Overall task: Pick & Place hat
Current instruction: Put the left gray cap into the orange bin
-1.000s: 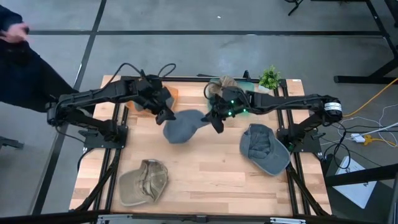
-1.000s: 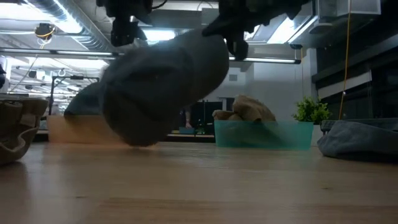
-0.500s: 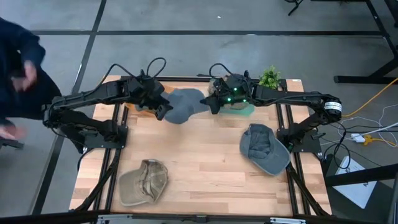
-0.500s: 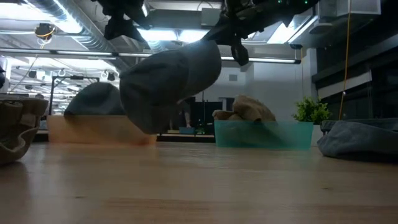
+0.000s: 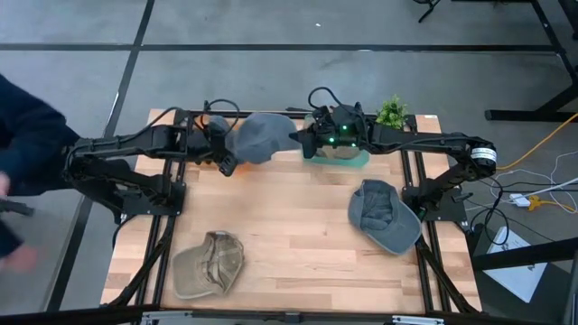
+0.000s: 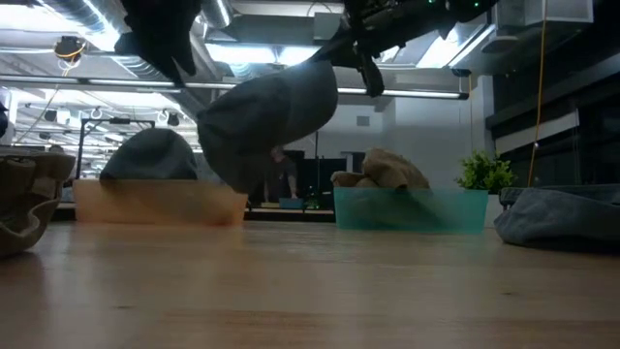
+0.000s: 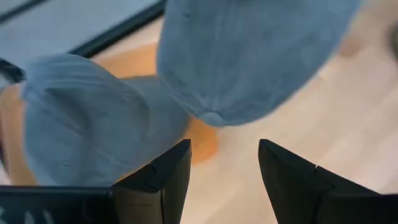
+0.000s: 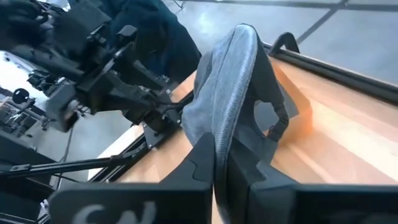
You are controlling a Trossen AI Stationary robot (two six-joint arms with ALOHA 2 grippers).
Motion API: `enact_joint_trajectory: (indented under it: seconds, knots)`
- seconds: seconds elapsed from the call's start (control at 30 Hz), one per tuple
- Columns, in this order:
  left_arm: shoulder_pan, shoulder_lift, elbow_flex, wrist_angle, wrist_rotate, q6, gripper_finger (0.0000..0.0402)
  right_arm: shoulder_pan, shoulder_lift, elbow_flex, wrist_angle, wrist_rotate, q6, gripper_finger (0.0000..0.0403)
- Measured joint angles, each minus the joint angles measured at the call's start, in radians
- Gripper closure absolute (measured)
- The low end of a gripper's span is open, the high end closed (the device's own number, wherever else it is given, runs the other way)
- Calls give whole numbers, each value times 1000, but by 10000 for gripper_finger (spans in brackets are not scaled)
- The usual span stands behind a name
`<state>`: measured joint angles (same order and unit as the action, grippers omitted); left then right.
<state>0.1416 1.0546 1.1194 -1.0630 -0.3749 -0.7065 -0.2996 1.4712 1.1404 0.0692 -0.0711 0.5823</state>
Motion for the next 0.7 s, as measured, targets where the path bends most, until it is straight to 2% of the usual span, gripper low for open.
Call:
enact_joint_trajectory:
  seconds: [0.23, 0.4, 0.57, 0.7]
  knots:
    - [-5, 1, 0, -3, -64, -46, 219, 0, 0, 0, 64, -8, -10, 378]
    - [1, -15, 0, 2, -128, -82, 219, 0, 0, 0, 63, -8, -21, 389]
    - [15, -62, 0, 37, -74, -103, 219, 0, 0, 0, 91, -8, -32, 381]
    - [19, -106, -29, 152, -43, -103, 219, 0, 0, 0, 101, -8, -42, 376]
